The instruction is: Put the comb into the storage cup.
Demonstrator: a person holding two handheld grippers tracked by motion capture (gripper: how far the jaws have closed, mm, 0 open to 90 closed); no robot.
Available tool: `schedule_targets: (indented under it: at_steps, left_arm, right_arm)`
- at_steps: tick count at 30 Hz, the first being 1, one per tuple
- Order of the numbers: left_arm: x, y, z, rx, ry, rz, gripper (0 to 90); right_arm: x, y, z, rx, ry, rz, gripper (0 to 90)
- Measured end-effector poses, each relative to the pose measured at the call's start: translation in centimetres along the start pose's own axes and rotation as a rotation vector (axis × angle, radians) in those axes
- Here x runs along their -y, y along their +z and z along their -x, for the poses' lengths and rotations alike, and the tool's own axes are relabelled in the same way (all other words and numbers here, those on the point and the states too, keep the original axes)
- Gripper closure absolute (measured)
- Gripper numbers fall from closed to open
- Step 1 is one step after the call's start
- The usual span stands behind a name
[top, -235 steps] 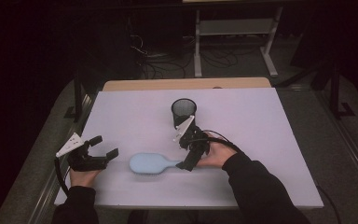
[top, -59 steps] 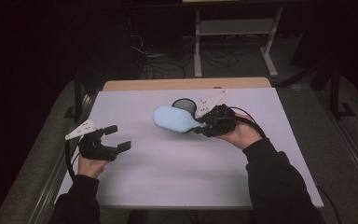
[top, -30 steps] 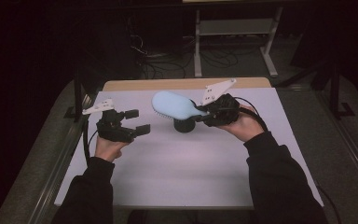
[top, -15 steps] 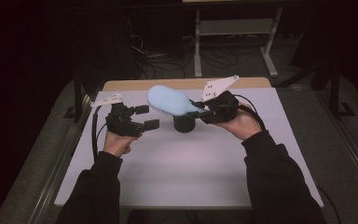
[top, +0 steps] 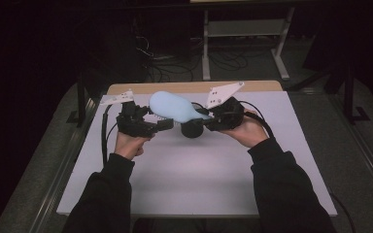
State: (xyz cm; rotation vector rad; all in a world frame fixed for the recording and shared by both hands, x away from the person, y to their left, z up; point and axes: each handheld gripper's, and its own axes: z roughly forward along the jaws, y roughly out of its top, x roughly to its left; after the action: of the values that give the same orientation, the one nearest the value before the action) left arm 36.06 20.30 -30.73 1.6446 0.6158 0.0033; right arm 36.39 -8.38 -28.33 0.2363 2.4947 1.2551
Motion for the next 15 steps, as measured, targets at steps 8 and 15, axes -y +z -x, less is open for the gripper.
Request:
schedule_targets:
  at_steps: [8, 15]
  left_arm:
    - [-0.54, 0.22, 0.49, -0.02, 0.019, 0.004, 7.1]
    - [-0.8, 0.55, 0.47, -0.021, 0.005, 0.017, 12.1]
  right_arm:
    - [0.31, 0.5, -0.03, -0.009, 0.011, -0.005, 68.0]
    - [0.5, 0.99, -0.09, -0.013, 0.012, -0.015, 68.2]
